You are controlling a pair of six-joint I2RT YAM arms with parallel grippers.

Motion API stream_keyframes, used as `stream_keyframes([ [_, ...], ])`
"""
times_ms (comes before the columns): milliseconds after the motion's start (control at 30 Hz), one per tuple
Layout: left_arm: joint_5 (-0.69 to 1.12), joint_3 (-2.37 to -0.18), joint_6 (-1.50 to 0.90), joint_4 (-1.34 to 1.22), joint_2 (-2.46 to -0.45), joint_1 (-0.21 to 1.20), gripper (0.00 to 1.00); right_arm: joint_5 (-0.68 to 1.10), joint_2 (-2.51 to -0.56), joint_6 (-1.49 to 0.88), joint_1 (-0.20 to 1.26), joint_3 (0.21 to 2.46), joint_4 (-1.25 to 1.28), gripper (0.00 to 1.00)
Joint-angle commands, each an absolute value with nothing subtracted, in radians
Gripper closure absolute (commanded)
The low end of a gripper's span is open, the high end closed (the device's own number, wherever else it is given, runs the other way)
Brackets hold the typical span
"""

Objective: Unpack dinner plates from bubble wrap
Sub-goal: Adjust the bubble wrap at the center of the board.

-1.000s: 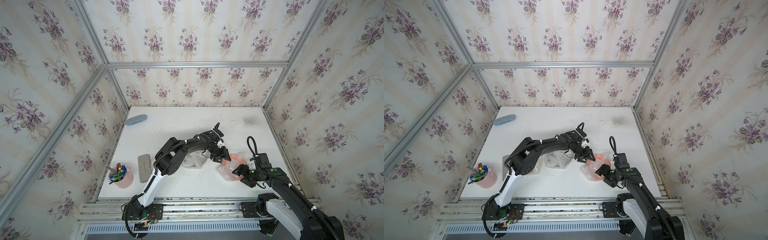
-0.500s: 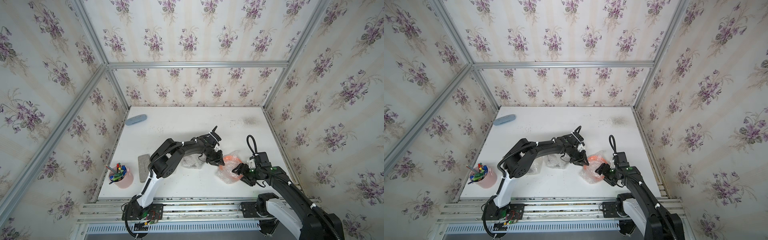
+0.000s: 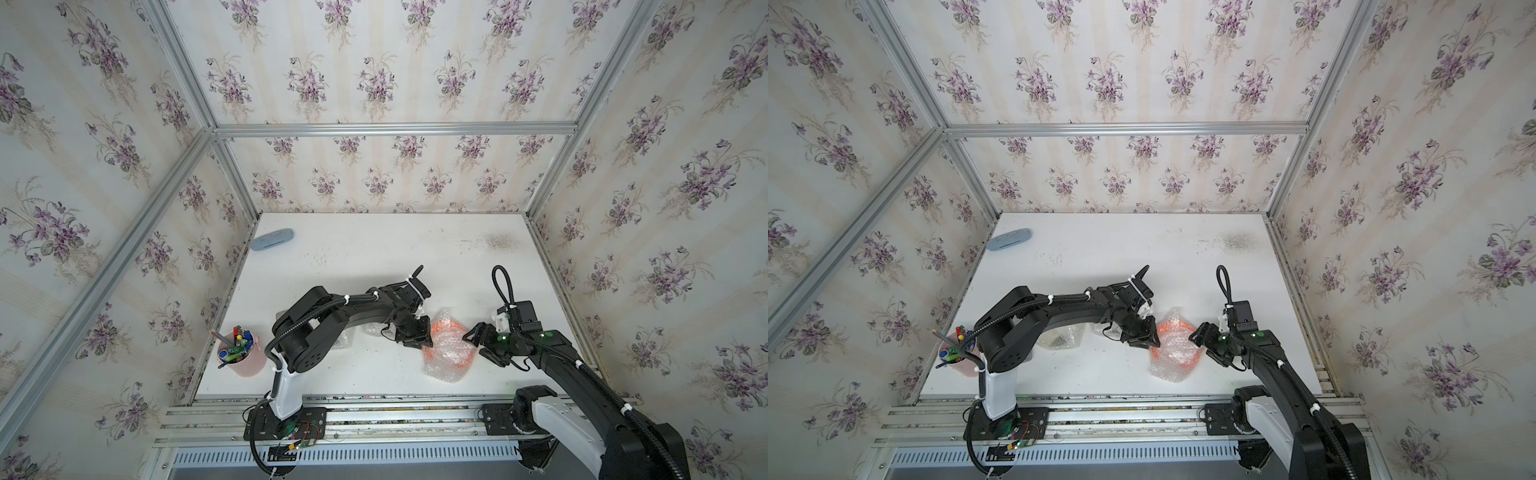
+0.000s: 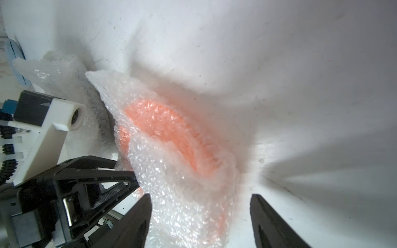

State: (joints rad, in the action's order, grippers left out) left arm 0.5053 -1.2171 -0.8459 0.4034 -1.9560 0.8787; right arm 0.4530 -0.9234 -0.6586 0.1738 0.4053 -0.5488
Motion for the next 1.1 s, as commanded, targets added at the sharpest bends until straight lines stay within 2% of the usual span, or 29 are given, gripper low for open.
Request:
stream_keyframes([
  [0,0.486,-1.186,-0.869,0.403,-1.918,0.887,0.55,0.446,-0.935,-0.66,0.2,0.419,-0.509,0.25],
  [167,0.498,-1.145,-0.895,0.397,-1.875,0.919,0.32,0.476,-0.934,-0.645,0.209,0.394,-0.447,0.24],
  [467,0.501,-1.072,-0.982,0.407,-1.787,0.94,0.09,0.511,-0.913,-0.641,0.21,0.359,-0.355,0.22],
  [667,0.529,-1.128,-0.982,0.45,-1.836,0.944,0.01,0.542,-0.906,-0.614,0.209,0.368,-0.37,0.2],
  [1067,0.494,-1.21,-1.008,0.488,-1.875,0.943,0.01,0.567,-0.907,-0.597,0.213,0.356,-0.343,0.19],
])
